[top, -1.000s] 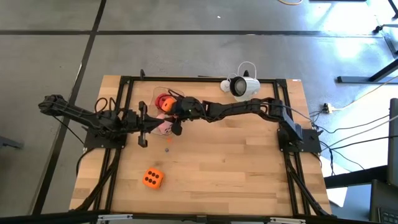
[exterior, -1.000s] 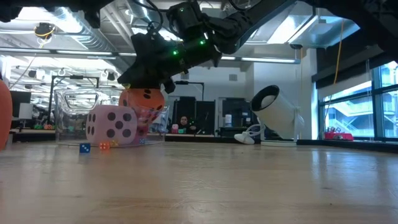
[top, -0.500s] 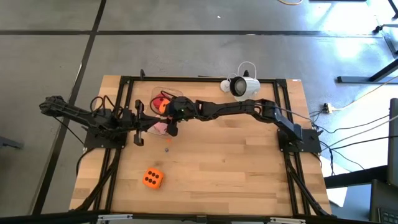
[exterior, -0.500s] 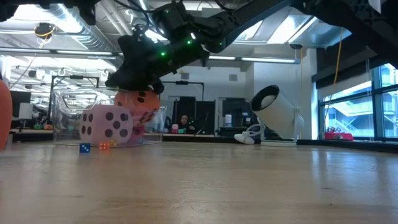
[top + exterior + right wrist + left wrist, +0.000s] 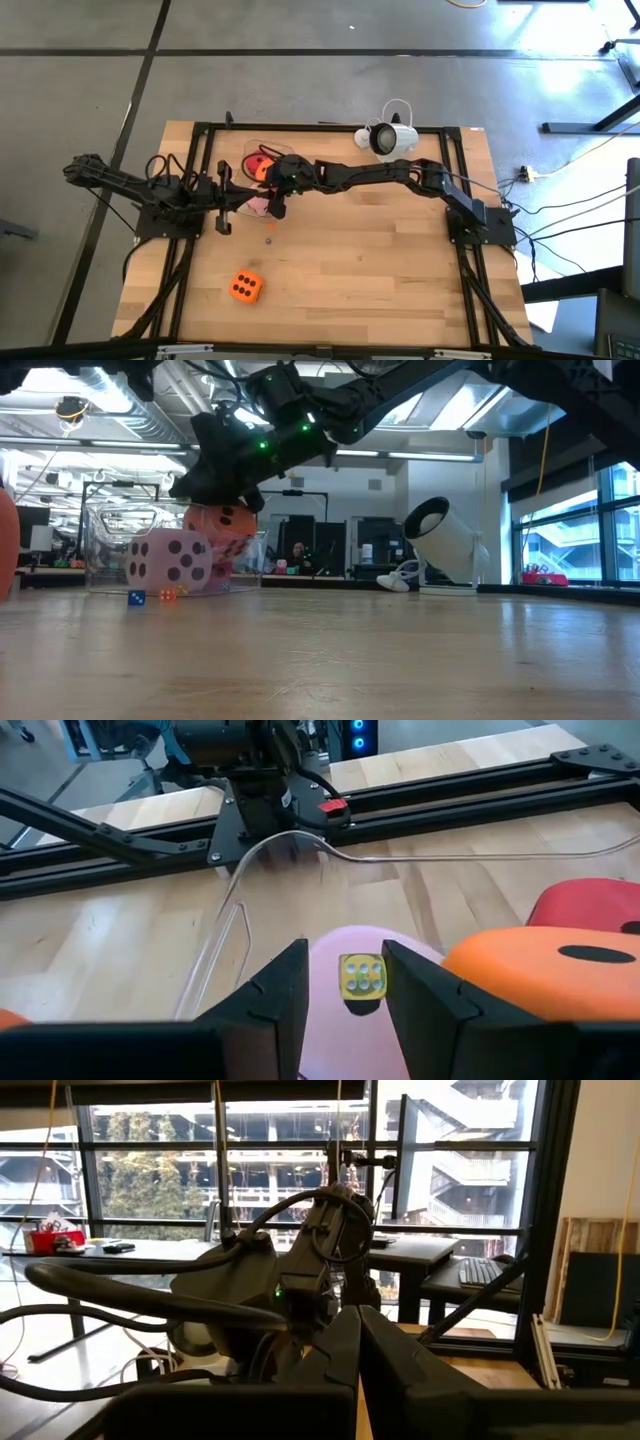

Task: Pick & Place Dice
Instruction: Put the small green die into the transparent bin

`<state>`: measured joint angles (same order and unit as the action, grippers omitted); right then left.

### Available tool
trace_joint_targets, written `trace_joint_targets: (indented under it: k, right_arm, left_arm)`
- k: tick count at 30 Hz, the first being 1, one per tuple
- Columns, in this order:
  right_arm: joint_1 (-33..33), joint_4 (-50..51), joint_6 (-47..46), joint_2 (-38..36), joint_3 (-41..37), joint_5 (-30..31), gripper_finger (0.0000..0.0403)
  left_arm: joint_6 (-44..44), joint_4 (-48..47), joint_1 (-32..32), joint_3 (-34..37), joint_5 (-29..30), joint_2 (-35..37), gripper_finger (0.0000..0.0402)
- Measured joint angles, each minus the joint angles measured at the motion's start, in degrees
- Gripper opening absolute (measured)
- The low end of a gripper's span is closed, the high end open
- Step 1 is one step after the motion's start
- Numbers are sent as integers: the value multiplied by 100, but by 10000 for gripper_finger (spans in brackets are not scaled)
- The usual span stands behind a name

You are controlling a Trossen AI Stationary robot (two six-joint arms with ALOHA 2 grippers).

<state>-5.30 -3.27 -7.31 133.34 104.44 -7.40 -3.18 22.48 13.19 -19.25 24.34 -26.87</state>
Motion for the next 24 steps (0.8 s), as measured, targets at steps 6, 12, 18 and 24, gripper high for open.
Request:
trace_joint_targets:
  k: [6,12,18,24]
  right_arm:
    - [4,-2,-156,-18,-4,-196,130]
    - [15,-9,-276,-20,-4,-278,130]
    - [15,-10,-277,-20,-3,-317,129]
    - [15,284,-262,-25,208,-670,129]
  left_arm:
    - [0,0,0,0,-2,0,4]
    - [0,-2,0,0,-4,2,4]
    - [0,-2,0,0,-4,2,4]
    - [0,-2,0,-1,-4,2,4]
